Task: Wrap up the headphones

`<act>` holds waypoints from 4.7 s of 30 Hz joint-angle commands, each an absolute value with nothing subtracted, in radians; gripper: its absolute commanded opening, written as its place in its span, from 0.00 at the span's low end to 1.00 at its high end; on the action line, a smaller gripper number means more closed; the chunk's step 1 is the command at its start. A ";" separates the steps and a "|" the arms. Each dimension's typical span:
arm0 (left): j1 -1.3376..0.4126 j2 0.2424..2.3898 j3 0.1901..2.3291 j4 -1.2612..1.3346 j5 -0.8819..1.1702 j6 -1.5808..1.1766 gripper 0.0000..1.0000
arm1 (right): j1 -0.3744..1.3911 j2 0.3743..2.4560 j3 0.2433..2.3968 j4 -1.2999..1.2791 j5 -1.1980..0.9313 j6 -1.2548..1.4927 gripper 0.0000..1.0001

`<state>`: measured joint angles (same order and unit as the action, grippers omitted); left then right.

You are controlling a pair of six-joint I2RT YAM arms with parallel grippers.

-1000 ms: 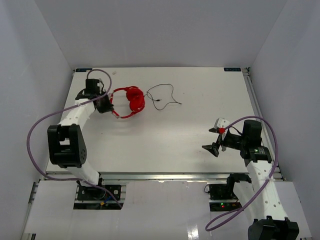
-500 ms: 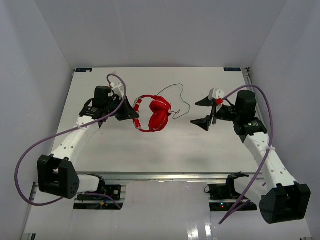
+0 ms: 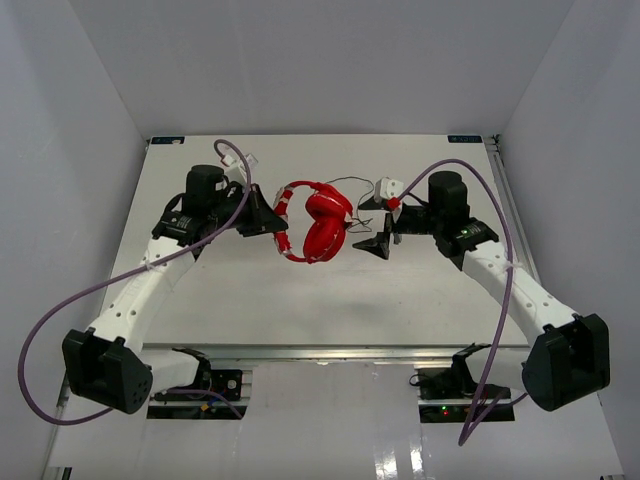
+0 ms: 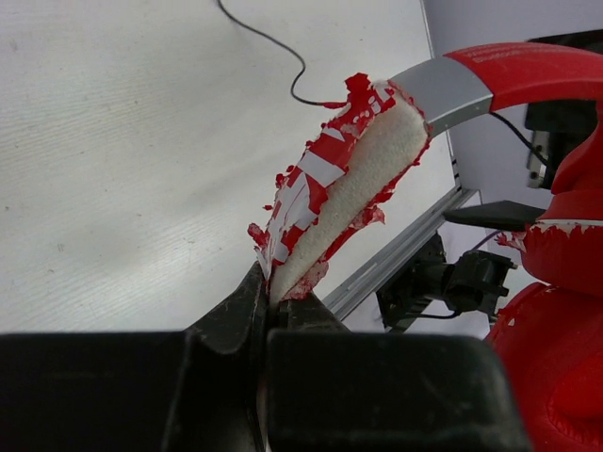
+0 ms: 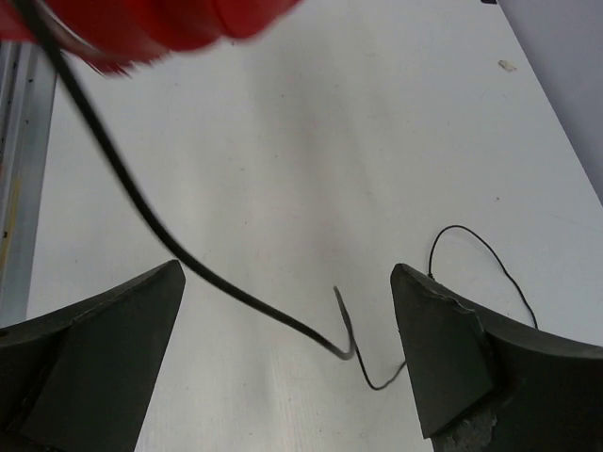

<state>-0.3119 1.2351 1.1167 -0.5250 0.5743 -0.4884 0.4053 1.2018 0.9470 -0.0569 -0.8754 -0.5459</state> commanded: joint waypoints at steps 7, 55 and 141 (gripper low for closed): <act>-0.334 1.136 1.354 -0.475 0.680 -0.659 0.00 | 0.408 1.387 0.970 0.255 -1.150 -0.382 0.83; -0.596 1.957 1.819 -0.562 -0.201 -0.249 0.00 | 0.732 1.208 1.234 -0.542 0.252 -1.035 0.08; -0.723 1.379 1.775 -0.239 -0.528 -0.523 0.00 | 0.359 1.283 0.751 -0.083 -1.282 -0.436 0.36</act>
<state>-0.7351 1.4235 1.7287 -0.3431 -0.4051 -0.5295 0.3514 1.3290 0.7372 0.0506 -1.3034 -0.3187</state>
